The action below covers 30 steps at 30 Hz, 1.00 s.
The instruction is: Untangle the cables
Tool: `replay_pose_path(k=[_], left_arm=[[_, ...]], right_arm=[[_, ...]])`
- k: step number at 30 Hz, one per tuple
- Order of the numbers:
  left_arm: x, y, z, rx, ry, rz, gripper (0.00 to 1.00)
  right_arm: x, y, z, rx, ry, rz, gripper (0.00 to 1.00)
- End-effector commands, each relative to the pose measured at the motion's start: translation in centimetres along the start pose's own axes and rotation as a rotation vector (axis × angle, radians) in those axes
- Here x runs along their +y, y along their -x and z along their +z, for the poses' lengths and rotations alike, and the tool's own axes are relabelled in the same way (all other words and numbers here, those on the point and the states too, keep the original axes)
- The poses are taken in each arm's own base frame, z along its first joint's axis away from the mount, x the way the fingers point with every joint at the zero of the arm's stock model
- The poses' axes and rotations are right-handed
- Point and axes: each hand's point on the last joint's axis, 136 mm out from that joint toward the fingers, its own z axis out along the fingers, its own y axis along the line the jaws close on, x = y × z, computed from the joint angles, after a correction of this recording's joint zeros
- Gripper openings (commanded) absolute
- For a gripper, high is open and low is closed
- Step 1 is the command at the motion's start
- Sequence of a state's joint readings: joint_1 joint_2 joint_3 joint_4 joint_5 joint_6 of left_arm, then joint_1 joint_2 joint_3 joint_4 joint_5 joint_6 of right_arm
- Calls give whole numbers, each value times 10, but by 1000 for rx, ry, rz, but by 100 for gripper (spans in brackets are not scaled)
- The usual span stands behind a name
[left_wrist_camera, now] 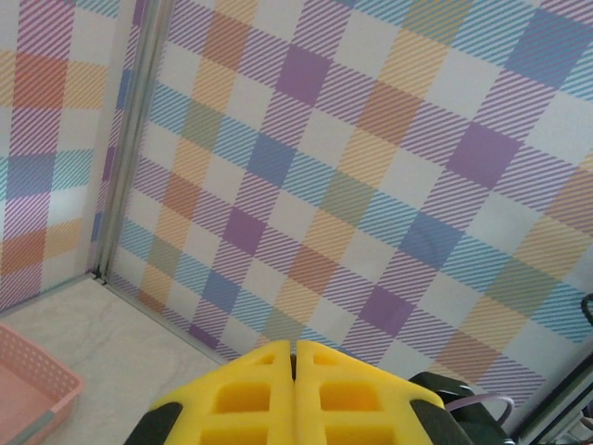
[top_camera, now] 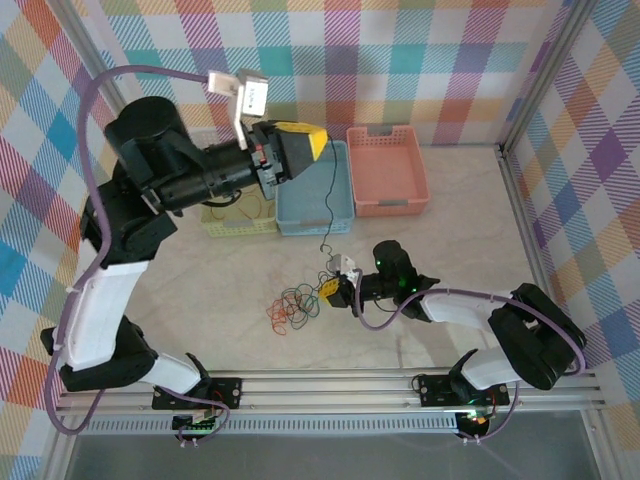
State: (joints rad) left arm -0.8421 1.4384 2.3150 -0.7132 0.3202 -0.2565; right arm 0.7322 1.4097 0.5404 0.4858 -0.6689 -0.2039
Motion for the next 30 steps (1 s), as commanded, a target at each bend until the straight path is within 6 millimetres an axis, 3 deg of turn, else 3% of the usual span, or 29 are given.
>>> replay_pose_path(k=[1,15,22,26,30], left_arm=[[-20,27,-40,-97,-11,64,0],[-35,46,-106,-209,49,154,0],[-34,46,-115,-219,66,165,0],[-21,33,-109,-181,109,153,0],[17,0,-112,-132,269,106,0]], right_arm=[[-10,0,2,24,-22,-3,0],[-21,-4,1,39,-76,25,0],[-19,-2,0,27,-71,18,0],[-11,6,-5,-14,-49,-18,0],[-3,17,-15,-58,-60,-58,0]])
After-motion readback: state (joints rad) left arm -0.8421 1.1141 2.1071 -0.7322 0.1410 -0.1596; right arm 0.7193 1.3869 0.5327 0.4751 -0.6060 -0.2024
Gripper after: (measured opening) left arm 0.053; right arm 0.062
